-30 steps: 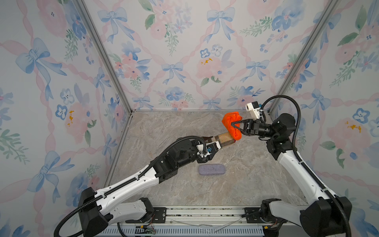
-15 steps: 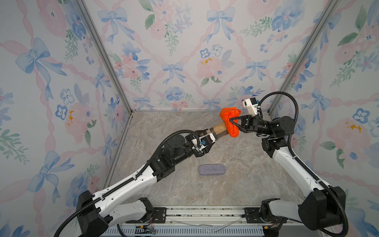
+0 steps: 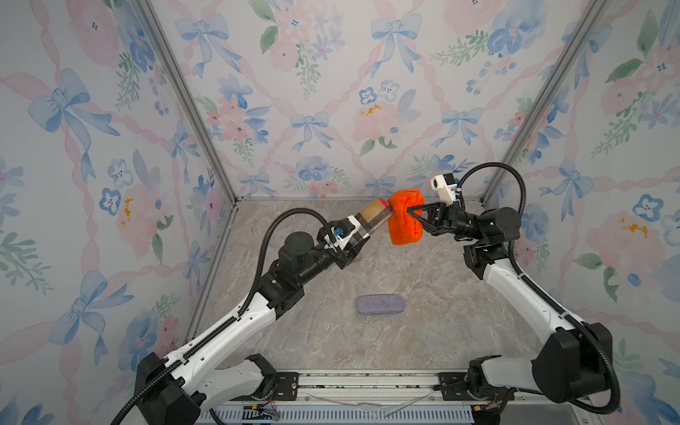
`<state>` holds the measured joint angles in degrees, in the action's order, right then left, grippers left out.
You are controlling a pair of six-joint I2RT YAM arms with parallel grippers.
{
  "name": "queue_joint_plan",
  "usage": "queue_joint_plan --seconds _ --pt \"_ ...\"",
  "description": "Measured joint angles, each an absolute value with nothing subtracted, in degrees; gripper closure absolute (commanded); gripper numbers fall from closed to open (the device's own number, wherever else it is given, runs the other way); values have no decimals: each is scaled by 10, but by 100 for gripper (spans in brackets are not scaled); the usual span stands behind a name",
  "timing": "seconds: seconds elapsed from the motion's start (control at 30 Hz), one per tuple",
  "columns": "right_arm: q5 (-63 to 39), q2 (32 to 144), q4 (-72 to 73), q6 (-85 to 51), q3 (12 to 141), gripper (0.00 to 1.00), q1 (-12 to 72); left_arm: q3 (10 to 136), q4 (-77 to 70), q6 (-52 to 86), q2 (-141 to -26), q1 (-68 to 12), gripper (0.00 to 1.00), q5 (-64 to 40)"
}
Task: Wipe the eyeglass case
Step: Wipe the dirt from the eyeglass case.
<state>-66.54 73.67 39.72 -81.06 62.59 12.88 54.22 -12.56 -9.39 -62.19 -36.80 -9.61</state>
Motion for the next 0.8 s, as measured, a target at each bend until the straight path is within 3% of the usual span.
queue_joint_plan --seconds 0.1,0.2,0.33,0.47,0.8 --pt "-612 695 148 -608 708 100 134 563 -112 7 -627 -311 67 -181" --pt "-552 638 69 -495 718 100 137 613 -97 108 -664 -270 71 -284" --pt "-462 569 48 -397 667 100 161 627 -120 234 -696 -264 71 -393" --pt "-354 542 31 -289 613 100 239 645 -143 359 -726 -266 71 -470" --pt "-163 553 144 -96 516 100 429 654 -223 585 -735 -304 71 -509"
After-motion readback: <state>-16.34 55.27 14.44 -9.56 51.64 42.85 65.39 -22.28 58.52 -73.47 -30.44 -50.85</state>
